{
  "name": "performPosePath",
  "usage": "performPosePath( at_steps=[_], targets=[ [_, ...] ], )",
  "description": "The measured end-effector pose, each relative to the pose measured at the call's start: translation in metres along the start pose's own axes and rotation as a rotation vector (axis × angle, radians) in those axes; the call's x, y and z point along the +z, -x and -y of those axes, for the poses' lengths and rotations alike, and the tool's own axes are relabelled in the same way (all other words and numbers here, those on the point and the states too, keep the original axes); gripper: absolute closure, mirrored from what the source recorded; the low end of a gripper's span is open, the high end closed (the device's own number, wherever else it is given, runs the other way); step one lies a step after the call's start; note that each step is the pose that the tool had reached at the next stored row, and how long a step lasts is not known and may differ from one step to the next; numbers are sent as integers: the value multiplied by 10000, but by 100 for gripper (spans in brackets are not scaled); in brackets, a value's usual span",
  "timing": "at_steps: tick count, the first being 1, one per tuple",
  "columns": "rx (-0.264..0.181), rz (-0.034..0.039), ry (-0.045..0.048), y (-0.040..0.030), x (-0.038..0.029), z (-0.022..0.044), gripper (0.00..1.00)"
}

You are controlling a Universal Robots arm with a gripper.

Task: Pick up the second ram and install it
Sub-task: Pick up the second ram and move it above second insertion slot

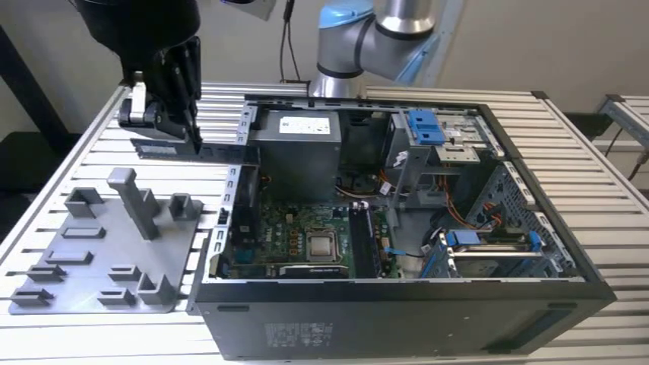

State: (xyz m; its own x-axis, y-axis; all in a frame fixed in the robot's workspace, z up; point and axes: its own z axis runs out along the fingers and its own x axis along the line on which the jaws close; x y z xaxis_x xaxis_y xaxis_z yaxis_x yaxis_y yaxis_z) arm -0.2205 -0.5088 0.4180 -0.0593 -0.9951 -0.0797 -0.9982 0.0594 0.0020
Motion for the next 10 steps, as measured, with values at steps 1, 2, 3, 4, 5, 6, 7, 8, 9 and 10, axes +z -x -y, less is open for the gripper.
performPosePath(
  at_steps=[1, 2, 3, 4, 5, 6, 7, 8, 9, 10],
  targets=[
    [0, 0, 0, 2, 1, 30, 86],
    [0, -1, 1, 4, 1, 60, 86],
    [0, 0, 0, 6, 2, 96, 86],
    [0, 0, 0, 8, 2, 130, 86],
    [0, -1, 1, 10, 3, 166, 86],
    [1, -1, 0, 12, 4, 202, 86],
    [1, 1, -1, 14, 5, 238, 86],
    [0, 0, 0, 16, 5, 276, 86],
    [0, 0, 0, 18, 6, 315, 86],
    [0, 0, 0, 21, 7, 355, 86]
  ],
)
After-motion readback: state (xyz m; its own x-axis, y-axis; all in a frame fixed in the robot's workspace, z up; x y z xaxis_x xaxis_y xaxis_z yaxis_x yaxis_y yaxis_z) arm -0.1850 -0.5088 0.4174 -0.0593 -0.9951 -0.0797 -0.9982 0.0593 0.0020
